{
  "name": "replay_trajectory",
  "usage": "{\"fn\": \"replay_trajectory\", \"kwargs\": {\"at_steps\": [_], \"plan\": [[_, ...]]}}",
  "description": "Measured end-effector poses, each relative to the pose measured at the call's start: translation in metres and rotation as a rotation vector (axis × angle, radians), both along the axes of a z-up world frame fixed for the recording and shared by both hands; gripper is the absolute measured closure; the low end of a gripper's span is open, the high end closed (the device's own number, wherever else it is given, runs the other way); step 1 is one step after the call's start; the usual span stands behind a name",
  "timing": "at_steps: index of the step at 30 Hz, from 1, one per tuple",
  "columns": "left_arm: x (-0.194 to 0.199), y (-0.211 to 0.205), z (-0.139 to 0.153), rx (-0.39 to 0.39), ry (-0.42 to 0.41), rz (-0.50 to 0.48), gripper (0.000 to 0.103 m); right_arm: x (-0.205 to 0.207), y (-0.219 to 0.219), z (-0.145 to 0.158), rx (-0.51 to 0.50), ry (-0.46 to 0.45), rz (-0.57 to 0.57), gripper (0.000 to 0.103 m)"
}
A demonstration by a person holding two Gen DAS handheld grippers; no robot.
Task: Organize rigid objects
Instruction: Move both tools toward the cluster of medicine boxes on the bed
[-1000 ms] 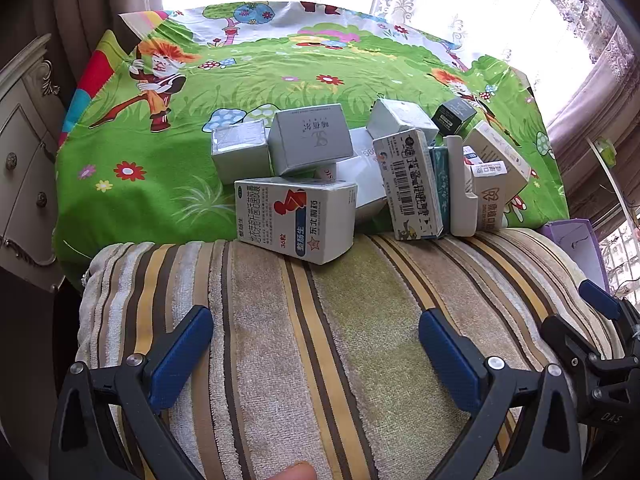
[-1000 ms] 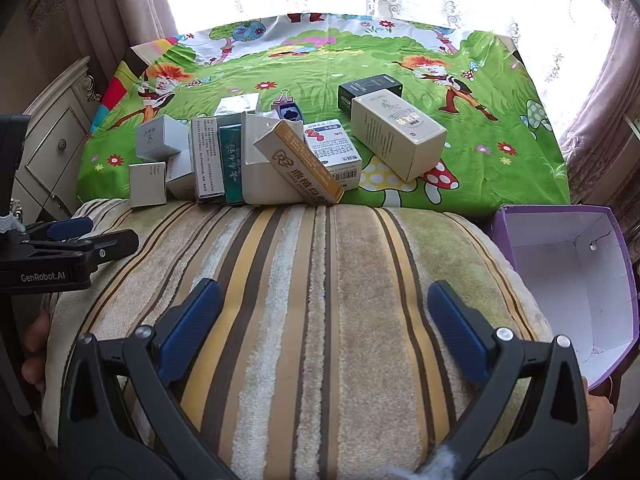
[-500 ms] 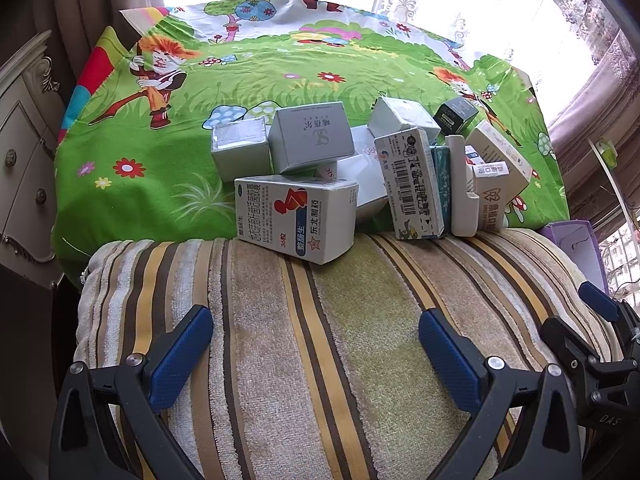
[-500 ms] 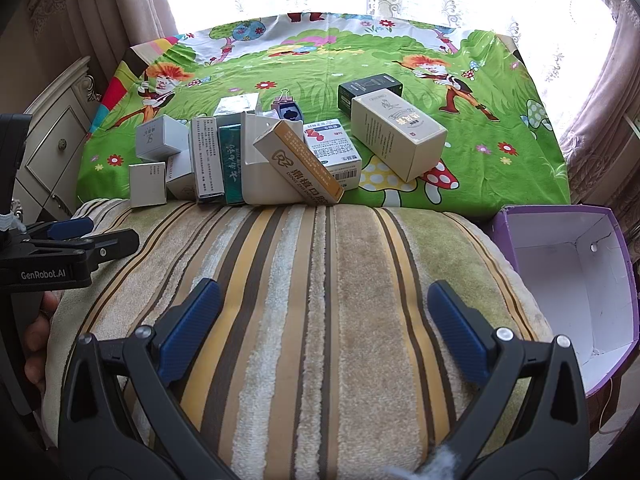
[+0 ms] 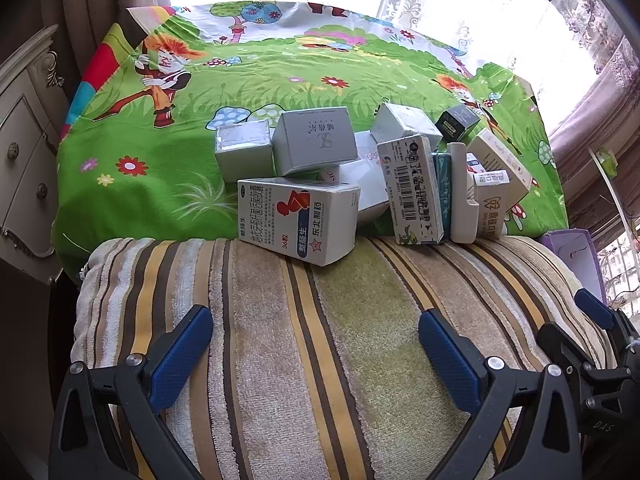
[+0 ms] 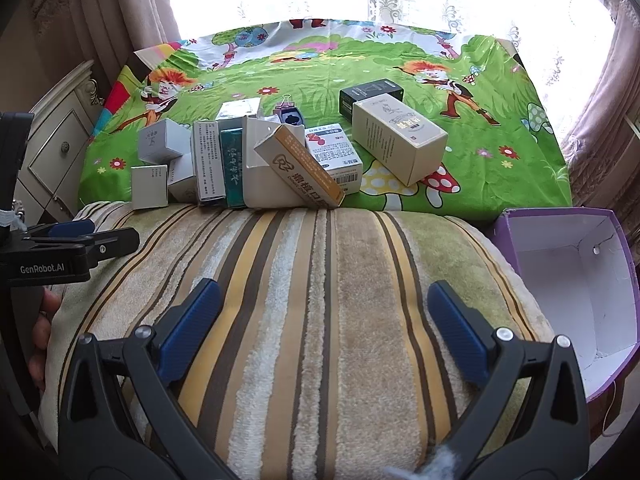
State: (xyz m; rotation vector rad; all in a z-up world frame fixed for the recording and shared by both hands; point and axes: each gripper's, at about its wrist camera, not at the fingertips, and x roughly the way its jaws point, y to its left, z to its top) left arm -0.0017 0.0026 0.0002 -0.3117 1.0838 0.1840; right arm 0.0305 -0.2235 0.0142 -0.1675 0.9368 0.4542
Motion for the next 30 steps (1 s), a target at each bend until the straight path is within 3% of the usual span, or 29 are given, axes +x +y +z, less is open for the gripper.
{"fn": "replay_trajectory", "kwargs": {"at_steps": [20,26,30], "plan": [[0.0,0.001,0.0,-0.004,-0.003,0.003,0.0,0.007,0.008,-0.005,-0.047,0.002,0.009,0.0],[0.001,0.001,0.002,0.009,-0.006,-0.003,0.0,0.019,0.005,-0.004,-0.022,0.094,0.02,0.0],[-0.001,0.006,0.004,-0.029,-0.033,0.01,0.0,0.025,0.006,-0.003,-0.024,0.134,0.044,0.0]]}}
